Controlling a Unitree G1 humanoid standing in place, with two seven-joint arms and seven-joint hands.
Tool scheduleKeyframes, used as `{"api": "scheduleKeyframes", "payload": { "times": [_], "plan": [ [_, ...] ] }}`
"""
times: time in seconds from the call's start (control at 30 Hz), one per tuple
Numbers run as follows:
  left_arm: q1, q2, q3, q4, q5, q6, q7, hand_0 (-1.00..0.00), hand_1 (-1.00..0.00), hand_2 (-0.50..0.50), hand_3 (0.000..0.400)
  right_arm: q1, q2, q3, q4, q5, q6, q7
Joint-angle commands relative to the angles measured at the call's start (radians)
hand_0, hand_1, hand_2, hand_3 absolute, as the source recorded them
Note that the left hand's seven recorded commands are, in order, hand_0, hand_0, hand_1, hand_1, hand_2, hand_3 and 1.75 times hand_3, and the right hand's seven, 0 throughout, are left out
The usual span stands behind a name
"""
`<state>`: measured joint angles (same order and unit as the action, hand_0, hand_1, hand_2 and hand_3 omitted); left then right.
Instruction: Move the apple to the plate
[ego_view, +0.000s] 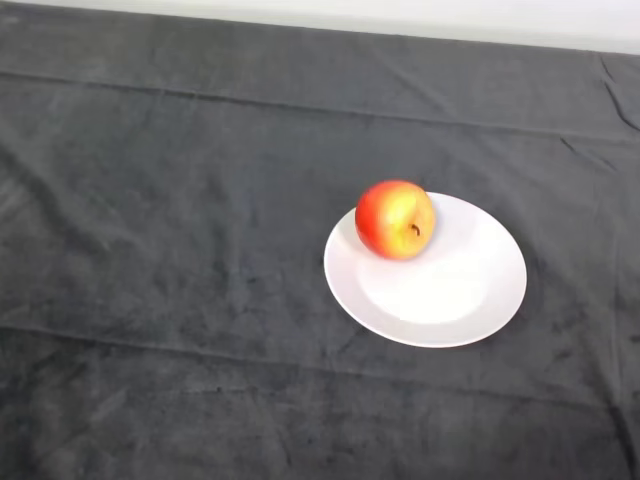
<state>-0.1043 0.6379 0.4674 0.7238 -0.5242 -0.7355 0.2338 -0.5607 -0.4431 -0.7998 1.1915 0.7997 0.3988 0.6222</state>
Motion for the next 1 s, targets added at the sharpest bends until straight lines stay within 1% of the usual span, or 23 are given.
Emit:
{"api": "scheduleKeyframes", "payload": {
  "times": [0.03, 0.37, 1.0],
  "plan": [
    [-0.034, -0.011, 0.057, 0.042, 0.001, -0.006, -0.010, 0.00, 0.00, 0.00, 0.000, -0.007, -0.025, -0.0128, 0.006, -0.0026, 0.004, 0.0001],
    [-0.047, -0.021, 0.078, 0.055, 0.010, -0.004, -0.044, 0.00, 0.00, 0.00, 0.000, -0.008, -0.025, -0.0129, 0.007, -0.0028, 0.004, 0.0007],
    [-0.060, -0.040, 0.104, 0.053, 0.039, 0.013, -0.070, 0.00, 0.00, 0.00, 0.000, -0.008, -0.025, -0.0130, 0.008, -0.0031, 0.003, 0.0012]
  ]
}}
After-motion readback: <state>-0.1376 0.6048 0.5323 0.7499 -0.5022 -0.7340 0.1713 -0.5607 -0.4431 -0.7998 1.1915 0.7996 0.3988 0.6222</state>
